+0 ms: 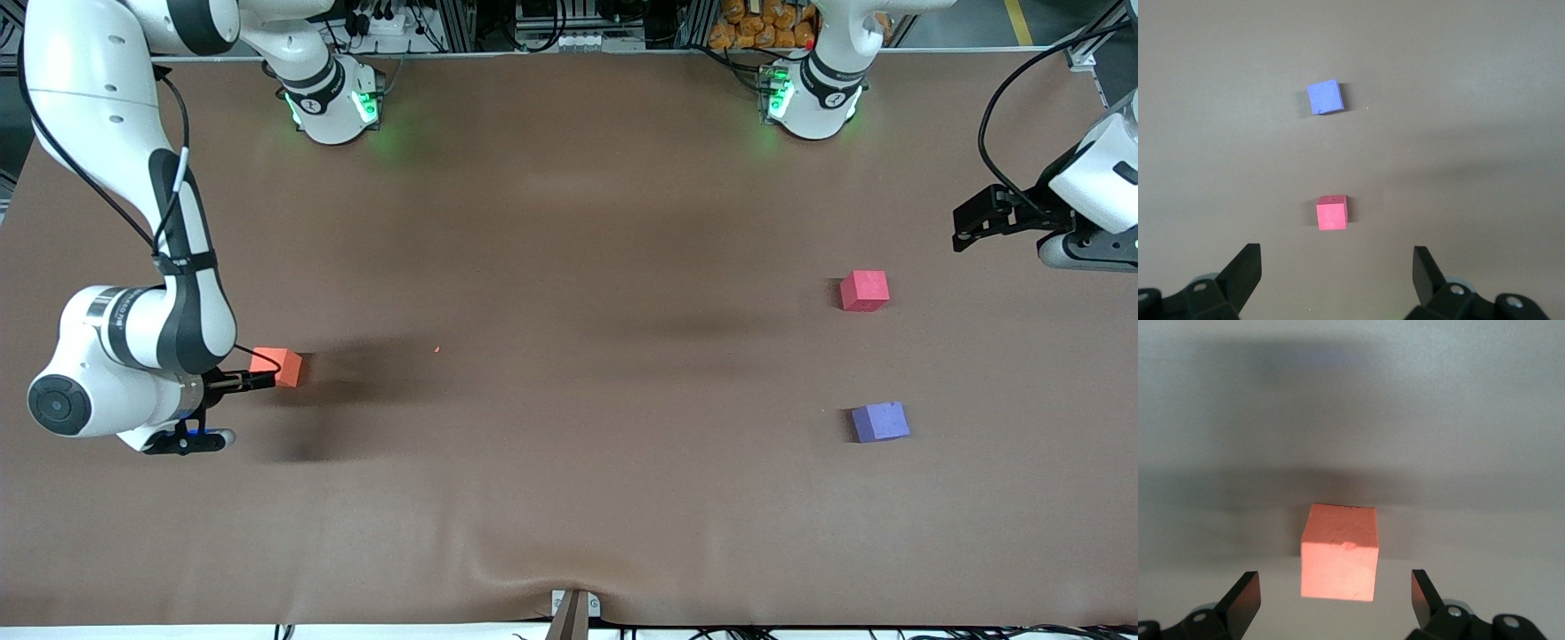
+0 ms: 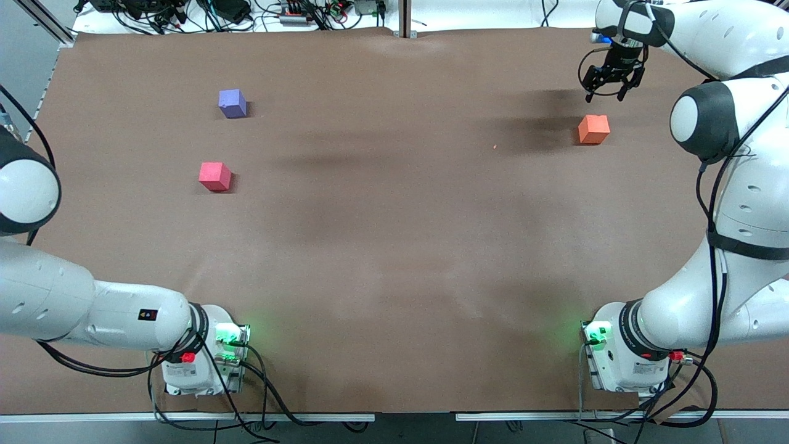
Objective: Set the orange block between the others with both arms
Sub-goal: 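Close the right gripper on the orange cube and lift it, then carry the orange cube toward the table middle and release it, then withdraw the right gripper while the left gripper reaches the orange cube, then lower the left gripper and grasp the orange cube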
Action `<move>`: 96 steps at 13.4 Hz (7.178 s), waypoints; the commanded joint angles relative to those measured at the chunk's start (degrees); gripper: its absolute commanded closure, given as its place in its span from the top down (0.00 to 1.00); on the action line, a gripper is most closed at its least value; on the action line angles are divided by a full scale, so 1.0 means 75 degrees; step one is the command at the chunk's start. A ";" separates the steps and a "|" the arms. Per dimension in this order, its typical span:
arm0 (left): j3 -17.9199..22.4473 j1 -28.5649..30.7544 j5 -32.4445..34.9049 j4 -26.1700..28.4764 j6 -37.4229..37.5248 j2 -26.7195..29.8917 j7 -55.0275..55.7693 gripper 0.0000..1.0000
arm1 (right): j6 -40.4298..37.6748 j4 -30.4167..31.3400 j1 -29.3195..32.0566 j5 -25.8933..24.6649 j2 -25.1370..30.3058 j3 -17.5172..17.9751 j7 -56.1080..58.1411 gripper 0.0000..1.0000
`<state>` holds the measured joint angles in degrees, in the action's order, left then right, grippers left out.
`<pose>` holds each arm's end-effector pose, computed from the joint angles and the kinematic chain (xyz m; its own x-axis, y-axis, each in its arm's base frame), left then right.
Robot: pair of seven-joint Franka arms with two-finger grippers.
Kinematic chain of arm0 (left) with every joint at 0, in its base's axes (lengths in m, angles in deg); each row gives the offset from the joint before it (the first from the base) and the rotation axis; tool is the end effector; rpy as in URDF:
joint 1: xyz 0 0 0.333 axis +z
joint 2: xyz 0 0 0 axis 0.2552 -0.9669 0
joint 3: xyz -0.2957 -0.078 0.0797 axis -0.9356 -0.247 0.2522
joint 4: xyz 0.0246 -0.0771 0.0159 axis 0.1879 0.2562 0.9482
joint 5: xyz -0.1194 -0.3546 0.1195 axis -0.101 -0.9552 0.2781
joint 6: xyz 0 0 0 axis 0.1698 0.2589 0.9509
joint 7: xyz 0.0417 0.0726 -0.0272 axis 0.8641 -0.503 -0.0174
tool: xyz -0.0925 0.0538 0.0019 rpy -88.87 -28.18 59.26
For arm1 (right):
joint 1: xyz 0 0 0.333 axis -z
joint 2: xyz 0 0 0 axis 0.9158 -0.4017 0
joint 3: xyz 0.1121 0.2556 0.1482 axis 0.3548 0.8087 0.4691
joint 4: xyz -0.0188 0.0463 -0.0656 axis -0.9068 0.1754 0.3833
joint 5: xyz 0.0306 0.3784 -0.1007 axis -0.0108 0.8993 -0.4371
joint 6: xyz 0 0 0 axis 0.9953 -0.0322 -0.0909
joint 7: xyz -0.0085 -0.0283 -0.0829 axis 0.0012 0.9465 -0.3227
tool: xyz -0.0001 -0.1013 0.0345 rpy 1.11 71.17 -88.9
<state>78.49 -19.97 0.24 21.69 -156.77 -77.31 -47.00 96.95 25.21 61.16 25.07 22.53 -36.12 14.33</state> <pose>0.5623 -0.0484 0.6211 0.9946 -0.1040 -0.0068 -0.1041 -0.9943 -0.0227 0.6779 -0.0350 0.2566 0.9460 0.0382 -0.3218 0.0352 -0.9993 -0.0152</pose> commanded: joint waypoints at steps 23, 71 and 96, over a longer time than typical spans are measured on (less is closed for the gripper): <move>-0.0049 0.0058 0.0132 0.0080 0.0079 0.0126 0.0073 1.00 | 0.0548 -0.0039 0.0148 0.0397 -0.0442 0.0646 0.0481 0.40; -0.0154 -0.2025 -0.1884 -0.0388 -0.1208 -0.3013 0.2636 1.00 | -0.2050 -0.0416 -0.1532 0.0657 0.2591 0.1033 -0.2803 1.00; -0.0060 -0.5743 -0.0091 -0.0951 -0.7280 -0.6519 0.5451 0.93 | -0.4067 -0.0615 0.1061 -0.0484 0.4035 0.1363 -0.0643 1.00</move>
<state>77.40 -62.53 -2.24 15.99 -211.12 -125.36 -8.16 68.15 19.91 69.03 18.28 51.36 -25.37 12.10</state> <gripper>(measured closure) 0.000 0.000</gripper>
